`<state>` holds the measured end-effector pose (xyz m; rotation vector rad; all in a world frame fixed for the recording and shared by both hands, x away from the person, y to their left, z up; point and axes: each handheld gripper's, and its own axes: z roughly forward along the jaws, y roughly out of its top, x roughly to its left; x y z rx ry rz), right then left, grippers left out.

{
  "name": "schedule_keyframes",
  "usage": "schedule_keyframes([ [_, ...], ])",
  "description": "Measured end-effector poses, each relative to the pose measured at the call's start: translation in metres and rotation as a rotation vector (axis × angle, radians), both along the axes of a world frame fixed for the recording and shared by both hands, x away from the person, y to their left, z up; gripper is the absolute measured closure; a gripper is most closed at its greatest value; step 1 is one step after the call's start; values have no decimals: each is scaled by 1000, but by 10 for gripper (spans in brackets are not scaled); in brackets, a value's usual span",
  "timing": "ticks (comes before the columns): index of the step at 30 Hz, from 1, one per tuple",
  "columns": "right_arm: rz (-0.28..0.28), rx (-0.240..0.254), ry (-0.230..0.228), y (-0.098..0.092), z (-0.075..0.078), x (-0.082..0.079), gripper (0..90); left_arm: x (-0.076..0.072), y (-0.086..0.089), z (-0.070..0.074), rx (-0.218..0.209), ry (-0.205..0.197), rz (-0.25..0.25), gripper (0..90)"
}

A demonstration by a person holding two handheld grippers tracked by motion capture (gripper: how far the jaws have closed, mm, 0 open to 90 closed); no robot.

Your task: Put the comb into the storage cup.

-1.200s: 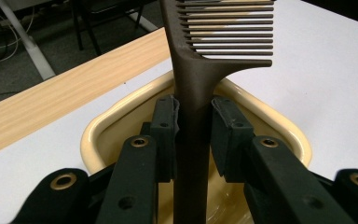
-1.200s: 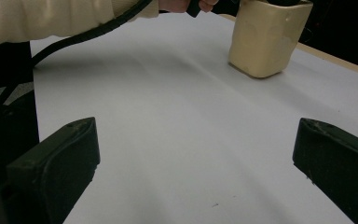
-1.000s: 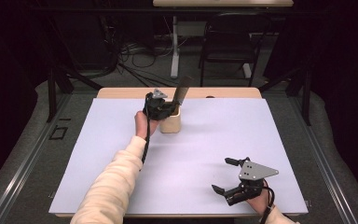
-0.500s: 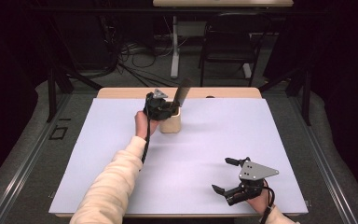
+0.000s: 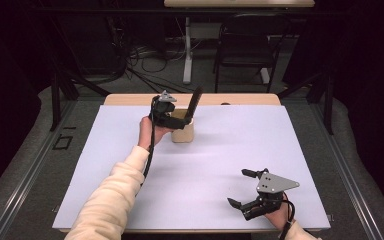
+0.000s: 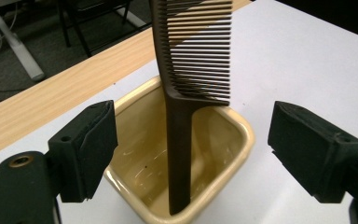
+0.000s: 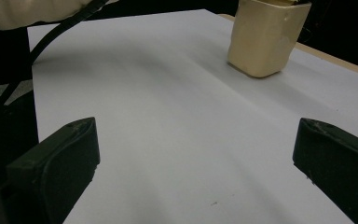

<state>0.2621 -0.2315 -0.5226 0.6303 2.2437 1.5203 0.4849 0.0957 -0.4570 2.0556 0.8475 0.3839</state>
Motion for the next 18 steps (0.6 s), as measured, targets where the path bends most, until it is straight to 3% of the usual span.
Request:
schedule_keyframes([
  [9,-4,4,0,-1,0,-2,0,-12,12,8,10,4,3,89],
  [18,22,-1,14,5,-2,7,0,-22,25,12,6,8,12,18],
])
